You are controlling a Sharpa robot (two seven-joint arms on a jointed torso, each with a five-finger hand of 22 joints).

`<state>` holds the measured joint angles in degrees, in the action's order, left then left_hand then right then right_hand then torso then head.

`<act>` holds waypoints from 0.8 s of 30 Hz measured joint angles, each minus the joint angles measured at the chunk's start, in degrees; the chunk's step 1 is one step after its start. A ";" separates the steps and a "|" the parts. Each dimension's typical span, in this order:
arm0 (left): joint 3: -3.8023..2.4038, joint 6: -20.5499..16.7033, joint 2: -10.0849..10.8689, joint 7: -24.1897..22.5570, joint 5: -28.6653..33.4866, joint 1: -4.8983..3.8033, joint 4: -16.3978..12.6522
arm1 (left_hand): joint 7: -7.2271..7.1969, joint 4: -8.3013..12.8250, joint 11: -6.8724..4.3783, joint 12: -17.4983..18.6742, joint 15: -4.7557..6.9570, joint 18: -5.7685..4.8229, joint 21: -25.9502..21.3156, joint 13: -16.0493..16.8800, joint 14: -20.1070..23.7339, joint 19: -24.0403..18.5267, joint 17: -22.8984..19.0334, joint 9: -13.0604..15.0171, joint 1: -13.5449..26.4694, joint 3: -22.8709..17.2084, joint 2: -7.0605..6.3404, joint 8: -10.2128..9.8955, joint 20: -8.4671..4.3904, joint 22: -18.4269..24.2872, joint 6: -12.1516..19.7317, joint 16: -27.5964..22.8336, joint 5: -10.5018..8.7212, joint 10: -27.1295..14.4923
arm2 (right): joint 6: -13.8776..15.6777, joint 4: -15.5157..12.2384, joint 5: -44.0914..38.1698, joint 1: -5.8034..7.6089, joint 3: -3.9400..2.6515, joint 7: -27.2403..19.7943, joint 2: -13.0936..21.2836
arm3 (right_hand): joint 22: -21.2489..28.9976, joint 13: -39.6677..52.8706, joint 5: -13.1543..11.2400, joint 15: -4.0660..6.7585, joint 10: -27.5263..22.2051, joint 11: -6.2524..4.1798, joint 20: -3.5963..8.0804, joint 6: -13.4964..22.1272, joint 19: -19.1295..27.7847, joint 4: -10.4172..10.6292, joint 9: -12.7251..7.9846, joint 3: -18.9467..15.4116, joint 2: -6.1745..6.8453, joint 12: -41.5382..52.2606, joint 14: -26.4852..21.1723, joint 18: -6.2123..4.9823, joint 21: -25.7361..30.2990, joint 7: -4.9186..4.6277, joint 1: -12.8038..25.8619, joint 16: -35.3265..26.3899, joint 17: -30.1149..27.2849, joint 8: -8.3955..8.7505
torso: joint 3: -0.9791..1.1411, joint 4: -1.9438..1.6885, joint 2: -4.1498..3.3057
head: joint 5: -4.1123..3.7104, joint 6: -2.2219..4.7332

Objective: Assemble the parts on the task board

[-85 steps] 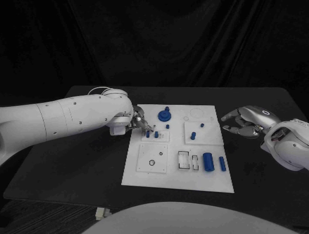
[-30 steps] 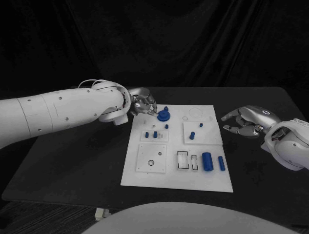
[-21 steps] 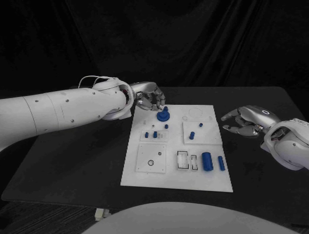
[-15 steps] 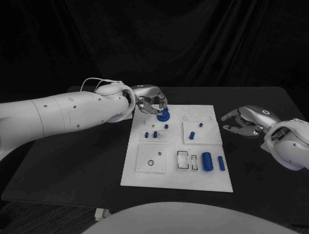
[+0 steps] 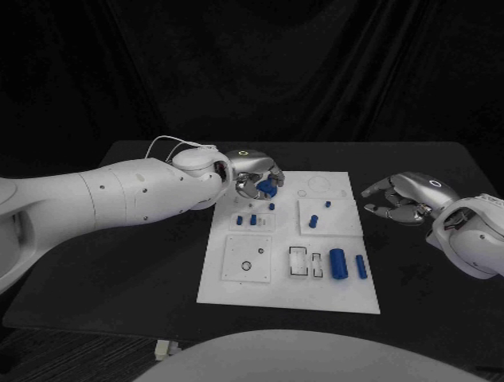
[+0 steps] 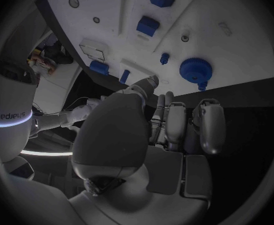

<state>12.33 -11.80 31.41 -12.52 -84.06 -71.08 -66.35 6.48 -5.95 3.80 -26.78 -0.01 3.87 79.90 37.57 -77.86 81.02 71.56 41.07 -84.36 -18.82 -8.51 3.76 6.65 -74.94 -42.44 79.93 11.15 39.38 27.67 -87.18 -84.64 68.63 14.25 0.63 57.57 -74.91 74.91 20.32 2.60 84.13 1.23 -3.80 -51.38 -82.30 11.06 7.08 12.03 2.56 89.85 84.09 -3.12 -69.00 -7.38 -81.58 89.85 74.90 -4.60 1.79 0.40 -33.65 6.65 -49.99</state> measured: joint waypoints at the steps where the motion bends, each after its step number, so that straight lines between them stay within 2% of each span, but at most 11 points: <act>1: 0.01 -0.08 -0.12 -0.06 -0.55 0.15 0.13 | -0.23 -0.07 -0.04 0.00 0.10 -0.89 0.42 -0.40 -0.27 0.31 0.21 -0.76 0.00 0.07 0.00 0.00 -0.07 0.00 -0.23 0.20 0.00 0.40 | 0.01 0.00 0.00 0.00 0.00 -0.01 -0.01 | -0.02 0.00 0.00 0.00 0.00 0.00 0.00 0.00 0.00 0.00 0.00 0.00 0.00 0.00 0.00 0.00 0.00 0.00 0.00 0.00 0.00 0.00 | 0.01 0.00 0.01 | -0.08 0.00; 8: 0.01 -0.31 -1.14 -0.21 -3.44 1.20 1.32 | -0.46 -0.31 -0.11 0.65 0.20 -0.86 0.83 -1.82 -0.37 0.62 0.20 -3.40 0.48 0.31 0.03 0.00 -0.21 0.00 -0.46 0.20 0.00 0.94 | 0.05 0.00 0.03 0.00 0.00 -0.08 0.03 | -0.04 0.00 0.00 0.00 0.00 0.00 0.00 0.00 0.00 0.00 0.00 0.00 0.00 0.00 0.00 0.00 0.00 0.00 0.00 0.00 0.00 0.00 | 0.02 0.02 0.02 | -0.16 0.00; 10: 0.01 -0.31 -1.41 -0.20 -3.87 1.40 1.67 | -0.54 -0.53 0.07 0.66 0.20 -0.86 0.82 -2.13 -0.37 0.63 0.05 -4.10 0.61 0.54 -0.10 0.00 -0.21 0.01 -1.41 0.20 0.00 1.35 | 0.05 0.00 0.04 -0.01 0.00 -0.09 0.07 | -0.04 0.00 0.00 0.00 0.00 0.00 0.00 0.00 0.00 0.00 0.00 0.00 0.00 0.00 0.00 0.00 0.00 0.00 0.00 0.00 0.00 0.00 | 0.02 0.02 0.02 | -0.21 0.00; 14: 0.01 -0.27 -1.85 -0.09 -4.54 1.78 2.32 | -1.68 -0.61 0.41 0.65 0.20 -0.86 0.82 -2.28 -0.37 0.62 -0.20 -5.23 0.93 0.95 0.03 0.00 -0.21 0.01 -2.28 0.18 0.00 1.87 | 0.05 -0.02 0.05 -0.01 0.00 -0.10 0.07 | -0.03 0.00 0.15 0.00 0.00 0.00 0.00 0.00 0.00 -0.10 -0.01 0.10 0.00 0.00 0.00 0.00 0.00 0.00 0.00 0.00 0.00 0.00 | 0.01 0.02 0.02 | -0.30 0.00; 20: 0.00 -0.27 -2.45 0.00 -5.17 2.12 3.00 | -1.95 -0.45 0.16 -0.24 0.20 -0.85 0.83 -1.90 -0.37 0.62 -0.20 -5.97 0.93 1.11 0.02 0.00 -0.21 0.01 -2.66 0.18 0.00 2.50 | 0.05 -0.03 0.06 -0.01 0.00 -0.11 0.07 | -0.03 0.00 0.29 0.00 0.00 0.00 0.00 0.00 0.00 -0.16 -0.05 0.16 0.00 0.00 0.00 0.00 0.00 0.00 0.00 0.00 0.00 0.00 | 0.01 0.03 0.02 | -0.32 0.00; 24: -0.01 -0.28 -2.79 0.02 -5.40 2.31 3.42 | -1.62 -0.45 -0.03 -0.56 0.20 -0.85 1.05 -1.70 -0.37 0.62 -0.20 -6.25 0.93 1.11 0.02 0.25 -0.21 0.01 -3.40 0.17 0.35 2.69 | 0.05 -0.03 0.07 -0.01 0.00 -0.11 0.07 | -0.03 0.00 0.28 0.00 0.00 0.00 0.00 0.00 0.00 -0.16 -0.05 0.15 0.00 0.00 0.00 0.00 0.00 0.00 0.00 0.00 0.00 0.00 | 0.02 0.03 0.02 | -0.32 0.00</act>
<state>12.32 -12.08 28.62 -12.50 -89.46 -68.77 -62.93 4.85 -6.40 3.77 -27.34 0.19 3.02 80.95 35.87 -78.22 81.64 71.36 34.82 -83.43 -17.71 -8.48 4.01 6.44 -74.93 -45.84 80.10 11.50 42.07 27.72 -87.21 -84.58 68.62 14.25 0.51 57.64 -74.94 74.90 20.60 2.60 84.13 1.23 -3.80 -51.37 -82.30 10.90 7.03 12.18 2.56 89.85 84.09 -3.12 -69.00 -7.38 -81.58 89.85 74.90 -4.60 1.80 0.43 -33.63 6.33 -49.99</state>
